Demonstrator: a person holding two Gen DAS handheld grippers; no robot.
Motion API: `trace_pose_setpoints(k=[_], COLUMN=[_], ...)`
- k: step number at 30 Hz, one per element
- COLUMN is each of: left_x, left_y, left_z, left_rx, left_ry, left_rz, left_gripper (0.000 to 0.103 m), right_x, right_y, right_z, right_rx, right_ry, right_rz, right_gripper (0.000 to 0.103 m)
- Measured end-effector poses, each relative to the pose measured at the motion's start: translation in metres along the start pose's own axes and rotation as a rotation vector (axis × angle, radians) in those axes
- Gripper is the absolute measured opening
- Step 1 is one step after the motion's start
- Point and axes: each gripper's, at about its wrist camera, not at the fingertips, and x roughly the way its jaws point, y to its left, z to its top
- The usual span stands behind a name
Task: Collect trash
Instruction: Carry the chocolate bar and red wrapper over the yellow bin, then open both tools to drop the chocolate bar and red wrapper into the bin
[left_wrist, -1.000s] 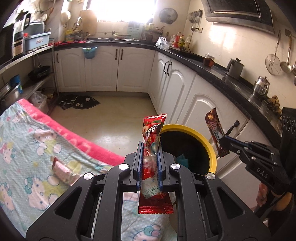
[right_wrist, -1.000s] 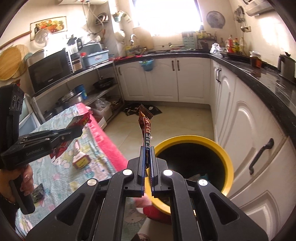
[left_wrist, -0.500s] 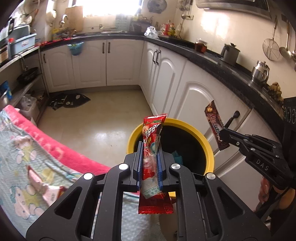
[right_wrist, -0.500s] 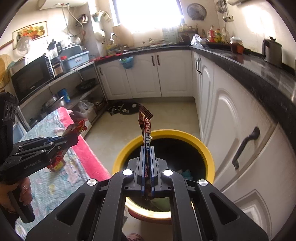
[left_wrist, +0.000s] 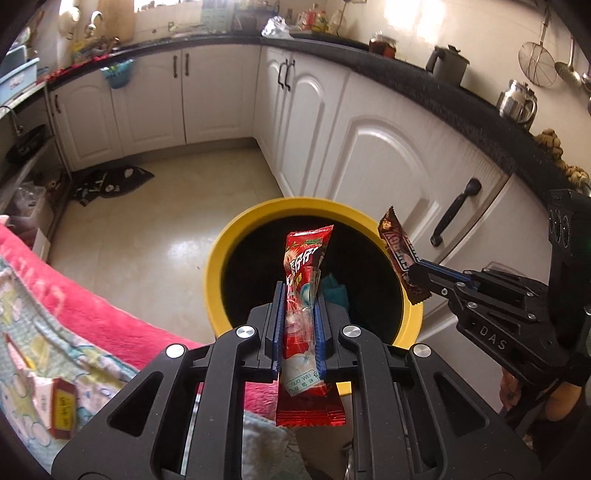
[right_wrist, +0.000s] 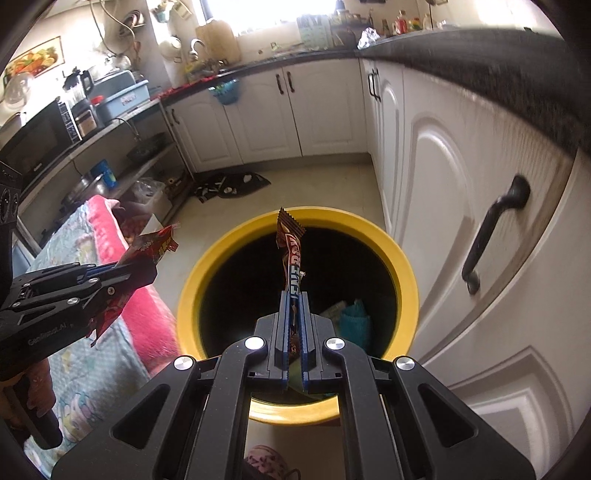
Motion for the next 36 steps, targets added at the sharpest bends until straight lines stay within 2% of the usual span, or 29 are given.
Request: trace_pose_setpoints(k=[14, 16, 20, 22, 26, 31, 36], left_x=[0.032, 0.034, 0.036, 0.035, 0.027, 0.011, -0.007], left_y=[-0.005, -0.006, -0.005, -0.002, 0.004, 0.012, 0.016], left_z=[-0.009, -0.011, -0.009, -0.009, -0.01, -0.009, -0.009], left_rx=[0.014, 0.016, 0.007, 0.002, -0.016, -0.029, -0.036], left_ry=[0.079, 0.081, 0.083, 0.079, 0.064, 0.036, 0.006], left_rz=[-0.001, 0.004, 0.01, 0.018, 0.034, 0.072, 0.1], left_gripper=[0.011, 0.024, 0.034, 0.046, 0.058, 0.078, 0.091], right_x=[0.024, 0.025, 0.024, 0.022, 0.018, 0.011, 0.003], right_y=[-0.014, -0.016, -0.019, -0.021, -0.02, -0.016, -0.009], right_z=[-0.008, -0.01, -0.01, -0.01, -0.009, -0.006, -0.003], right_rx=[0.039, 0.046, 0.055, 0.061, 0.061, 0.064, 0.055], right_ry=[0.065, 0.068, 0.066, 0.063, 0.052, 0.031, 0.004], right_rz=[-0.011, -0.015, -0.022, -0.026, -0.031, -0.029, -0.029], right_gripper=[0.008, 0.014, 0.022, 0.025, 0.032, 0.041, 0.05])
